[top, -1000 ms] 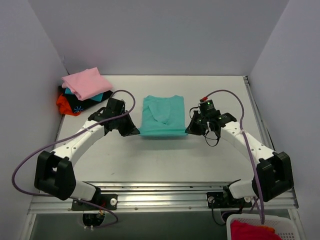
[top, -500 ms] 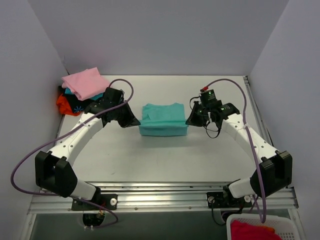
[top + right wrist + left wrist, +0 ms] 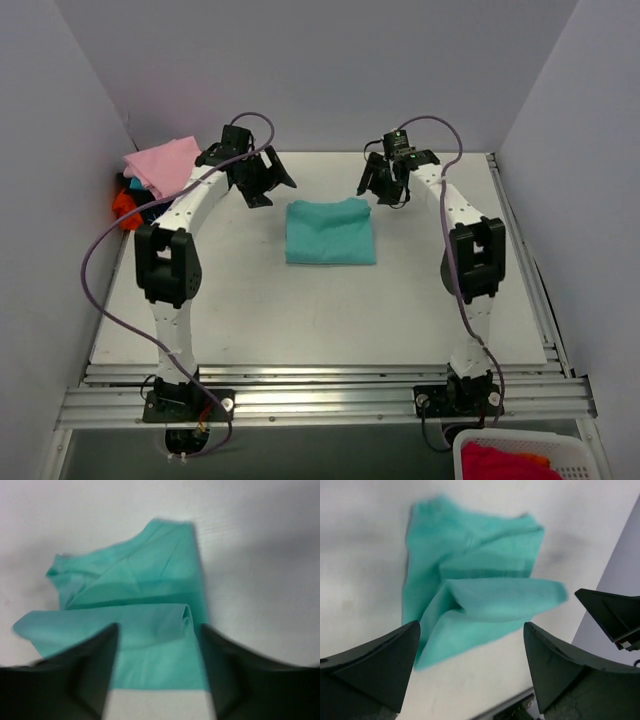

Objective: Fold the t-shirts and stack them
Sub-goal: Fold the tshirt, then neatly place the folded tshirt to the corner

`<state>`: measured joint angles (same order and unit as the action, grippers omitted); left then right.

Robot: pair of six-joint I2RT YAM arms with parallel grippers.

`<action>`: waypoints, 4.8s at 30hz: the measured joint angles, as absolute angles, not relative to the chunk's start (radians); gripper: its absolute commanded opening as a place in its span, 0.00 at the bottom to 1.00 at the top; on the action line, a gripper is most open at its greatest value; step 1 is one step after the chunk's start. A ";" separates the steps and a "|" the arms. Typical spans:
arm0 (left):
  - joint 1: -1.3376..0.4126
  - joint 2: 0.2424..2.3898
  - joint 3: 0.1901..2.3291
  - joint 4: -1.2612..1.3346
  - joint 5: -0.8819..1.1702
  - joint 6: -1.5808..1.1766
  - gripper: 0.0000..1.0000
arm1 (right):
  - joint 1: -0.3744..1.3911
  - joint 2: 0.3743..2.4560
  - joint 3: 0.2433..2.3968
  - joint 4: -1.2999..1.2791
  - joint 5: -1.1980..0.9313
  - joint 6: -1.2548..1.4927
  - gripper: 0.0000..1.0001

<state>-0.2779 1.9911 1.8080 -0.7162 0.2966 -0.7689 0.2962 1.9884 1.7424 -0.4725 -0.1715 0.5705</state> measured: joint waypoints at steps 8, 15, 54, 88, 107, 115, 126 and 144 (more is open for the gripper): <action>-0.138 2.407 2.113 -0.643 0.424 -0.806 0.94 | 0.178 2.507 2.297 -0.572 -0.106 0.572 1.00; -0.105 2.279 1.940 -0.647 0.422 -0.738 0.94 | 0.159 2.188 1.760 -0.478 -0.129 0.587 1.00; -0.327 2.187 1.401 0.036 0.408 -0.955 0.06 | 0.018 1.567 1.184 -0.490 -0.156 0.521 0.99; -0.056 2.510 2.485 -0.675 0.321 -0.669 0.02 | -0.090 1.496 1.115 -0.503 -0.271 0.493 0.96; 0.184 2.531 2.670 -0.707 0.417 -0.726 0.02 | -0.070 1.496 1.066 -0.463 -0.294 0.493 0.96; 0.485 2.410 2.635 -0.684 0.561 -0.822 0.02 | -0.036 1.507 1.028 -0.451 -0.297 0.493 0.96; 0.498 2.313 2.519 -0.633 0.610 -0.847 0.58 | -0.031 1.554 1.068 -0.445 -0.303 0.493 0.95; 0.495 2.307 2.600 -0.815 0.419 -0.770 0.94 | -0.031 1.554 1.045 -0.440 -0.304 0.493 0.96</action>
